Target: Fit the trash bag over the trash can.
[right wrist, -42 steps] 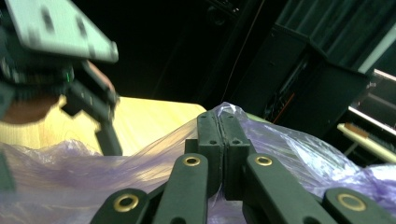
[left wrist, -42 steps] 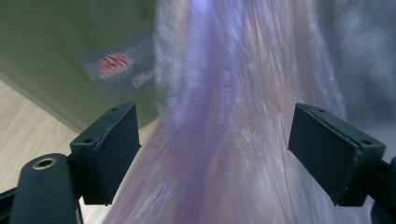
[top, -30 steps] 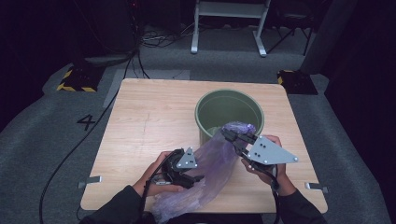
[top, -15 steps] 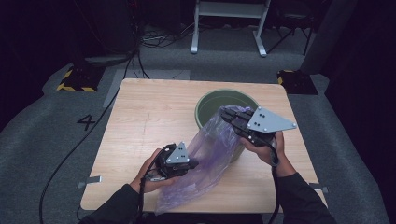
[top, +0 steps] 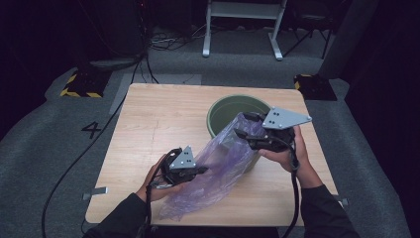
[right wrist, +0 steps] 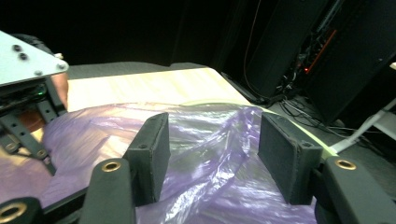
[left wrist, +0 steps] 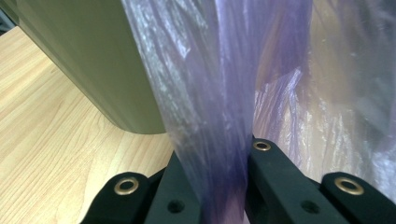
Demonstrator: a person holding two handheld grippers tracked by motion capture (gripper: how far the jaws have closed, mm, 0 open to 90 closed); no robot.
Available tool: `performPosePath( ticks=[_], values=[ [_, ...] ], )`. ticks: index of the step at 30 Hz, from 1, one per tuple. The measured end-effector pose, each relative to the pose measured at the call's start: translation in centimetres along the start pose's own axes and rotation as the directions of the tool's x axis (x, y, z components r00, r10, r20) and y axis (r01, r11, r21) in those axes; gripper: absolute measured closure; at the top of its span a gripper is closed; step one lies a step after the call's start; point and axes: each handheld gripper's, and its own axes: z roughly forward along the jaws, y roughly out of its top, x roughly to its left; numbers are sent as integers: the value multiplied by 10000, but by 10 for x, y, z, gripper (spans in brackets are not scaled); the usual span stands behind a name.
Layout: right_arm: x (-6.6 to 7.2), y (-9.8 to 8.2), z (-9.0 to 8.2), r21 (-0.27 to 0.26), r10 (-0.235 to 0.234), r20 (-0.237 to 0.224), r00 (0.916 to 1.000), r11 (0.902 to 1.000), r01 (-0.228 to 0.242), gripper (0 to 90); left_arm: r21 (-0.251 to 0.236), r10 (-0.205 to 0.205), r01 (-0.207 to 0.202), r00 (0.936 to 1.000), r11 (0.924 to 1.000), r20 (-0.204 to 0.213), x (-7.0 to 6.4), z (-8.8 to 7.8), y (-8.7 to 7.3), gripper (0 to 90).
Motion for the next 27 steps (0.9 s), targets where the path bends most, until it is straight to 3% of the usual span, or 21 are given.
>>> performPosePath(
  ticks=[2,7,8,10,11,12,15,16,23,27],
  values=[
    [-5,-3,-4,197,170,-181,9997,9997,-166,451,63,124,-123,9999,9999,-43,0,-2,0,896],
    [-17,-11,-6,701,223,-21,9997,9973,-221,483,99,13,-7,9983,10000,-588,5,-10,-4,897],
    [-17,-13,-3,1022,-25,-161,9999,9948,42,512,66,-85,90,9975,9999,-702,7,-13,-4,897],
    [-16,-13,-1,1158,-207,-90,9997,9930,216,526,-106,-208,200,9963,9997,-829,10,-19,-5,897],
    [-15,-13,3,1184,-235,48,9997,9927,228,491,-162,-264,250,9958,9996,-872,11,-20,-5,897],
    [-15,-13,3,1184,-235,48,9997,9927,228,491,-205,-322,304,9953,9993,-909,11,-22,-6,897],
    [-13,-9,7,943,65,-47,10000,9955,-60,329,-256,-427,404,9943,9989,-973,13,-24,-7,897],
    [-10,-5,8,621,171,-391,9991,9980,-147,252,-245,-455,432,9940,9988,-996,13,-24,-7,897],
    [0,8,0,147,-132,-790,9968,9998,144,220,-182,-570,554,9926,9983,-1069,14,-25,-8,897],
    [1,7,-11,62,-186,-482,9987,9998,190,253,-140,-657,645,9914,9978,-1129,16,-26,-11,897]
  ],
)
